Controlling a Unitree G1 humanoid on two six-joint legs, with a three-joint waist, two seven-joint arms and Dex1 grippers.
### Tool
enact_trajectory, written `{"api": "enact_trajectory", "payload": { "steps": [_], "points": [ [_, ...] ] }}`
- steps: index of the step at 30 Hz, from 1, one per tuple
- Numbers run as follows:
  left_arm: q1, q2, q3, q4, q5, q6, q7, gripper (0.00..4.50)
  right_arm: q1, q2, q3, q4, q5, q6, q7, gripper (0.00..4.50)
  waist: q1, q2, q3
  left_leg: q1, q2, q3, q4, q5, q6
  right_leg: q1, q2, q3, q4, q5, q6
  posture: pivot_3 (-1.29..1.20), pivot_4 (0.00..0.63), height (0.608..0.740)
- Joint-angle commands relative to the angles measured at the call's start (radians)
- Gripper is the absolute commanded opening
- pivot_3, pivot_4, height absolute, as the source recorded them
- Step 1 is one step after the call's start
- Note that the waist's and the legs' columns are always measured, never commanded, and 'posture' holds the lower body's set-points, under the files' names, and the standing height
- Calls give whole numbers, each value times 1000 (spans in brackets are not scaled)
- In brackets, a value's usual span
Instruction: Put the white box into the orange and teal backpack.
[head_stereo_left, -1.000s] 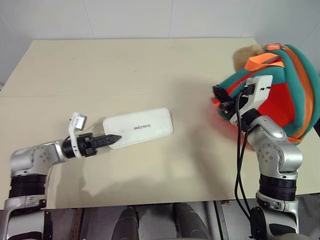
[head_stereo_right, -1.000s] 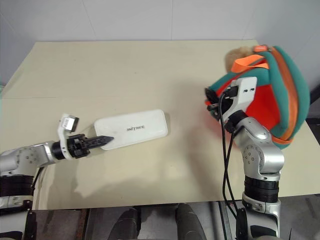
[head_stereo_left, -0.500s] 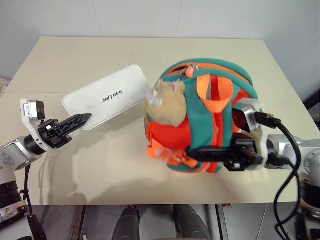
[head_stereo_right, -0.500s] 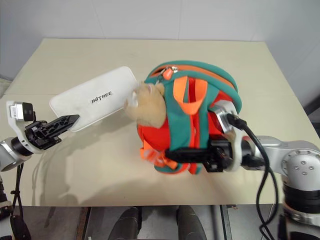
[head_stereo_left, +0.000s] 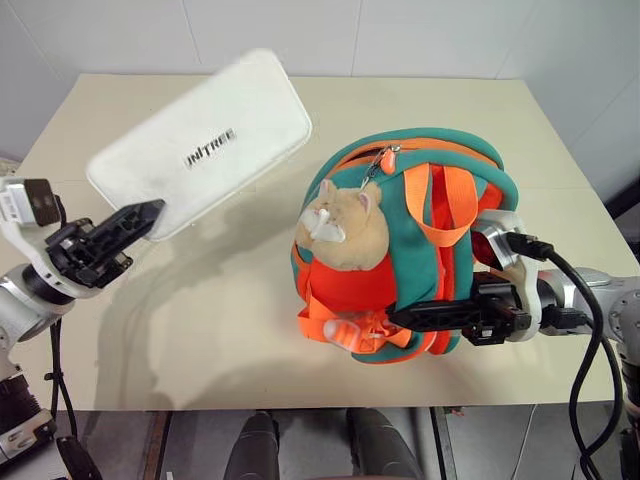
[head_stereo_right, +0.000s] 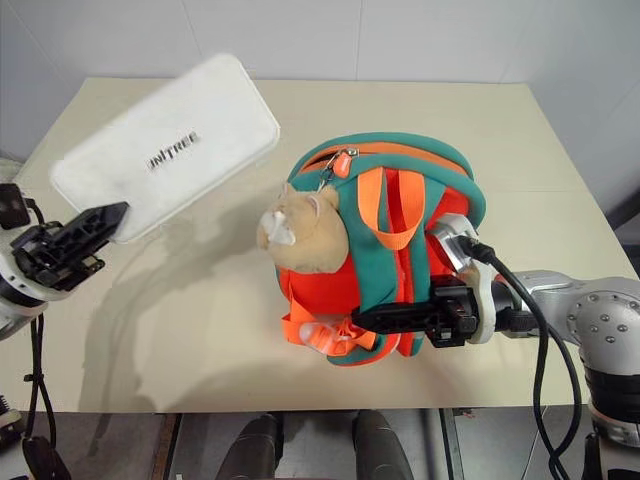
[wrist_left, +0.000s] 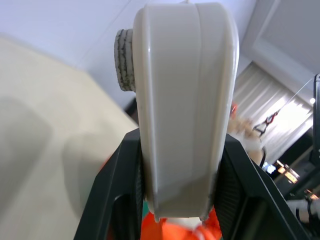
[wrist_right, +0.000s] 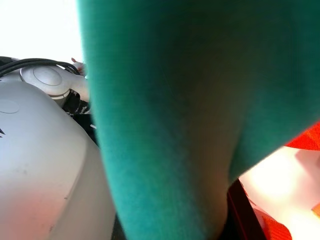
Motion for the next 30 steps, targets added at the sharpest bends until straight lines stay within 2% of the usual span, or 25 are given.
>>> {"api": "enact_trajectory", "payload": {
  "steps": [1, 7, 15, 22, 26, 30],
  "points": [
    [-17, 21, 5, -70, -112, -5, 37, 1426, -11, 13, 4, 0, -12, -18, 27, 144, 0, 0, 0, 0, 0, 0, 0, 0, 0, 0, 0, 0, 0, 0, 0, 0, 150, 740],
    [-14, 81, -163, -62, 25, -58, -83, 1426, -29, 51, 19, 6, -42, -26, 20, 144, -1, 0, 0, 0, 0, 0, 1, 0, 0, 0, 1, 0, 0, 0, 0, 0, 150, 740],
    [-70, 160, -383, 37, 320, -299, -338, 1426, 8, 69, -6, -32, -33, -38, -14, 144, 3, 0, 0, 0, 0, 1, 0, 0, 0, 0, 1, 0, -1, 0, 0, 0, 150, 740],
    [-105, 255, -482, 172, 530, -500, -521, 1426, 44, 72, -21, -54, -24, -55, -37, 144, 2, 0, 0, 0, 0, 1, -2, 0, 0, 0, 1, 0, -2, 0, -1, 0, 150, 740],
    [-126, 279, -487, 207, 548, -521, -582, 1426, 50, 79, -15, -56, -27, -65, -43, 144, 0, 0, 0, 0, 0, 1, -2, 0, 0, 0, 1, 0, -2, 0, -1, 0, 150, 740],
    [-142, 267, -455, 188, 525, -503, -575, 1426, 49, 87, -9, -51, -38, -68, -40, 144, 0, 0, 0, 0, 1, 1, -3, 0, 0, 0, 1, 0, -2, 0, -1, 0, 150, 740]
  ]
}}
